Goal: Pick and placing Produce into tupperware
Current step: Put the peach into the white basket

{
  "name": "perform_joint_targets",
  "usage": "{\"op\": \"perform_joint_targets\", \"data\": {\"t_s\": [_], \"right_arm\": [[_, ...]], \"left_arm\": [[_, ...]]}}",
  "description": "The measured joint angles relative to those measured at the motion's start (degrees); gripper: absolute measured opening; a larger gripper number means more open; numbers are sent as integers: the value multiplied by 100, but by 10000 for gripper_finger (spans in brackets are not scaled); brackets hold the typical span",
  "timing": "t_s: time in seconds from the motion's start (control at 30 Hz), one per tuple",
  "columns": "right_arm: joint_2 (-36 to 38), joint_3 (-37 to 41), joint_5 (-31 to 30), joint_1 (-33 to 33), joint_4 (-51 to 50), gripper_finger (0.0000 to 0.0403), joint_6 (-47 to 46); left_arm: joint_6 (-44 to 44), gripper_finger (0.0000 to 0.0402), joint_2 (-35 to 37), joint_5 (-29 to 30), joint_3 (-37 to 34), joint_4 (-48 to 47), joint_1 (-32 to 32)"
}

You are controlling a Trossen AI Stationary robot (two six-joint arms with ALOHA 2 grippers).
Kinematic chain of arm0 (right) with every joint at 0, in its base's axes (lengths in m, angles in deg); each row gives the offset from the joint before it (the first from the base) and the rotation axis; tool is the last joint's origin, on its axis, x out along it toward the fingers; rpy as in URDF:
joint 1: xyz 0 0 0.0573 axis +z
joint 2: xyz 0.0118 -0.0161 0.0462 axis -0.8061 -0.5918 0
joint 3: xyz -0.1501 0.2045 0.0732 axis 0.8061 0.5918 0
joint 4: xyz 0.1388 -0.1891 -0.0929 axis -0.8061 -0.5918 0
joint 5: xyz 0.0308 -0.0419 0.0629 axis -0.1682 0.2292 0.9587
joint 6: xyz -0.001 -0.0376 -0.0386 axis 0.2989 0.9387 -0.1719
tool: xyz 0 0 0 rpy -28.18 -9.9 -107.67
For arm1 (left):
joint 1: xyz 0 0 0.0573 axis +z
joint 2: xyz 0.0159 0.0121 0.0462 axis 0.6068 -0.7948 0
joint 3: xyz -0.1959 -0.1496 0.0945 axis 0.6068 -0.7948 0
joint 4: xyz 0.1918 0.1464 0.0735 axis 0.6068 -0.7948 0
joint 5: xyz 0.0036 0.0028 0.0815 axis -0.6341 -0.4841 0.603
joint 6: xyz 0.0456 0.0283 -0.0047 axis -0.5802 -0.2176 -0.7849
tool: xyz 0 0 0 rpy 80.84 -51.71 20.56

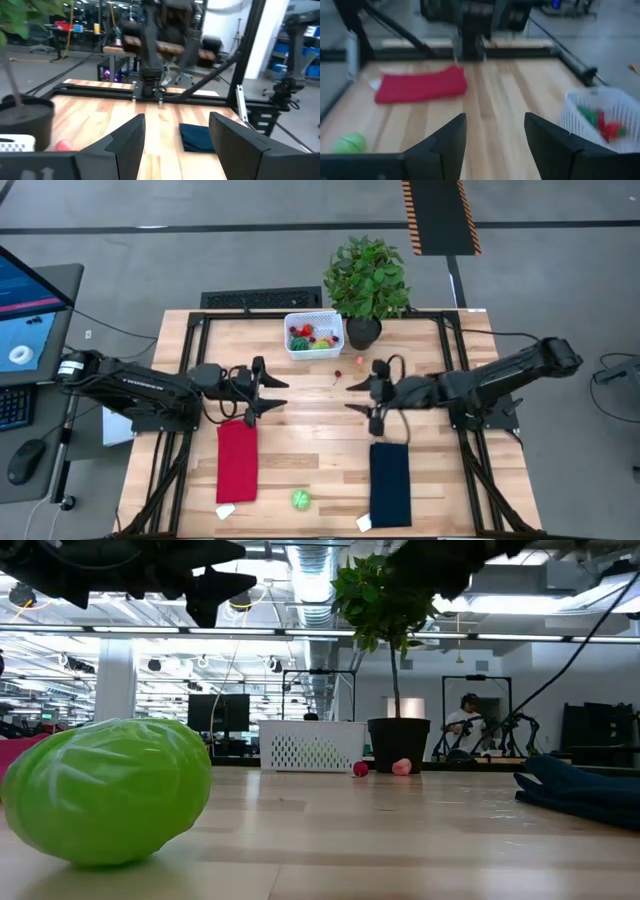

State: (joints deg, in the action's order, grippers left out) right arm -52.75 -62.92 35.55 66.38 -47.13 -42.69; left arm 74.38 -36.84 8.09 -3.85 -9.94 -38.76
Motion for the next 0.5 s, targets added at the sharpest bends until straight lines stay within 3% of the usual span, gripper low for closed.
{"op": "perform_joint_targets", "data": {"t_s": [0.13,0.23,0.4,0.5], "right_arm": [[621,243,672,-419,126,221,100],[1054,1035,1068,-750,525,221,-97],[1627,2479,1089,-1202,2142,221,-671],[1634,2907,1120,-1182,2667,221,-1128]], "left_arm": [[-119,209,-98,4,0,71,-205],[-98,209,-120,1,0,352,-325],[-186,209,-107,-88,4,712,-529],[-339,209,-107,-19,4,723,-574]]}}
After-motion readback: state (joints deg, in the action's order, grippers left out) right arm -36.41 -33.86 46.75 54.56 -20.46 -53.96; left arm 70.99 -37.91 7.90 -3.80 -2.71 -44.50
